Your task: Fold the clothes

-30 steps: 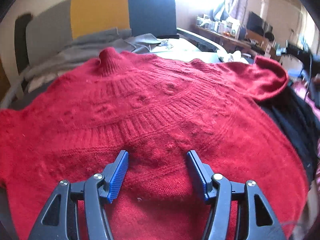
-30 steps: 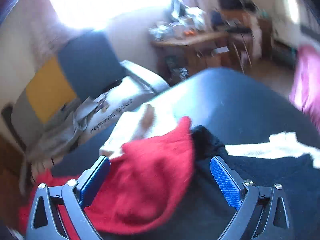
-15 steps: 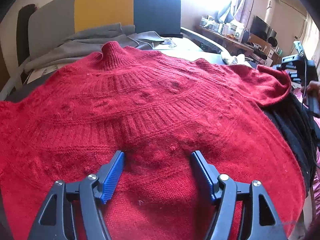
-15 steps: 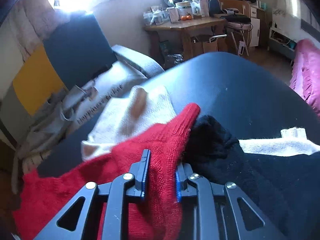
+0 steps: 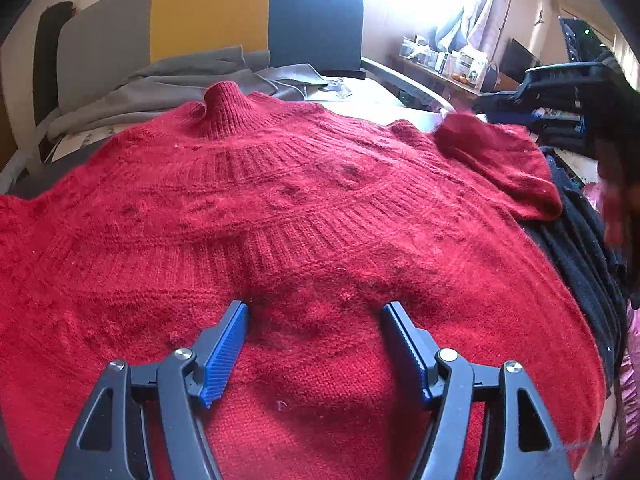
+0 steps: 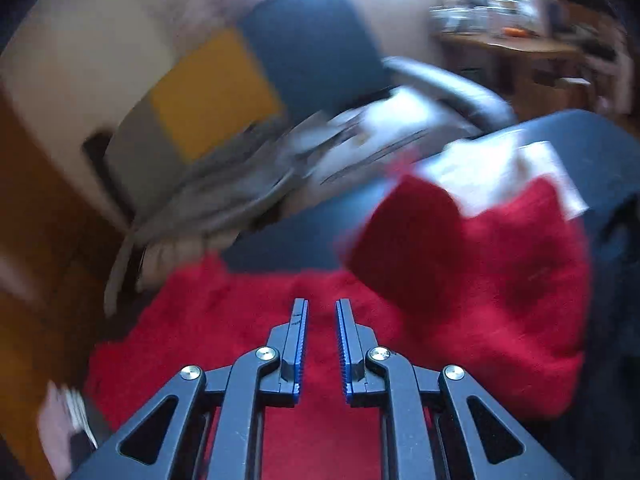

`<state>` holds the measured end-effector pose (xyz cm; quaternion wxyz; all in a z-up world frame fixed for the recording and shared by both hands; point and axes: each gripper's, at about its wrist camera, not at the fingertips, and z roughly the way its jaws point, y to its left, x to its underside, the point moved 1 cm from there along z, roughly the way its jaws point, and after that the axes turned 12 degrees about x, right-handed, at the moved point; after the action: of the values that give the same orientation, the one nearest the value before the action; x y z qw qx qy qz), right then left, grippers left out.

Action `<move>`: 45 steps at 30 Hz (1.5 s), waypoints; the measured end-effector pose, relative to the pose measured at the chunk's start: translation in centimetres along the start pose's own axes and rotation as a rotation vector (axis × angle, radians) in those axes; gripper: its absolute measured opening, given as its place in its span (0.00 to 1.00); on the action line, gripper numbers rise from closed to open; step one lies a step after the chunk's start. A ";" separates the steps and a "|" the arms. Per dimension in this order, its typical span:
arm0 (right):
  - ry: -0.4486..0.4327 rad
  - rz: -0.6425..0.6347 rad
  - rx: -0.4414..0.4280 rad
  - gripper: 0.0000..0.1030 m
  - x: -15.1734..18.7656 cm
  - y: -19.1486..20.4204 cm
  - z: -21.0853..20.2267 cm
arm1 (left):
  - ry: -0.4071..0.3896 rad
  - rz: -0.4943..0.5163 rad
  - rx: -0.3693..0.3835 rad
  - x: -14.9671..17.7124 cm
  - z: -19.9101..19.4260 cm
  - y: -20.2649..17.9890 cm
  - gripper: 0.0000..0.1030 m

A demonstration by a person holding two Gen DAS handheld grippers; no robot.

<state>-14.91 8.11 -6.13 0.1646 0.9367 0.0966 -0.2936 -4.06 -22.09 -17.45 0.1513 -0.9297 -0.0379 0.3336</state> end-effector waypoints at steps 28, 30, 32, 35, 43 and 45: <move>-0.047 0.067 -0.313 0.67 17.2 -1.6 -2.5 | 0.316 -0.350 0.449 -19.1 15.4 -7.3 0.63; -0.053 0.069 -0.337 0.69 17.2 -1.6 -2.6 | 0.339 -0.405 0.451 -18.9 17.2 -7.0 0.63; -0.059 0.078 -0.358 0.69 17.2 -1.7 -2.5 | 0.342 -0.457 0.466 -18.7 18.3 -6.7 0.63; -0.066 0.087 -0.385 0.71 17.1 -1.8 -2.4 | 0.317 -0.498 0.471 -18.7 18.7 -6.7 0.62; -0.076 0.084 -0.414 0.75 17.3 -1.6 -2.5 | 0.301 -0.567 0.398 -19.0 20.9 -7.3 0.07; -0.076 0.082 -0.415 0.76 17.3 -1.4 -2.5 | 0.267 -0.552 0.392 -19.1 20.2 -7.5 0.06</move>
<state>0.01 11.82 -14.59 0.3691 0.8742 0.1105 -0.2955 -31.40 -13.10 -18.25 0.4145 -0.8732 -0.2027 0.1568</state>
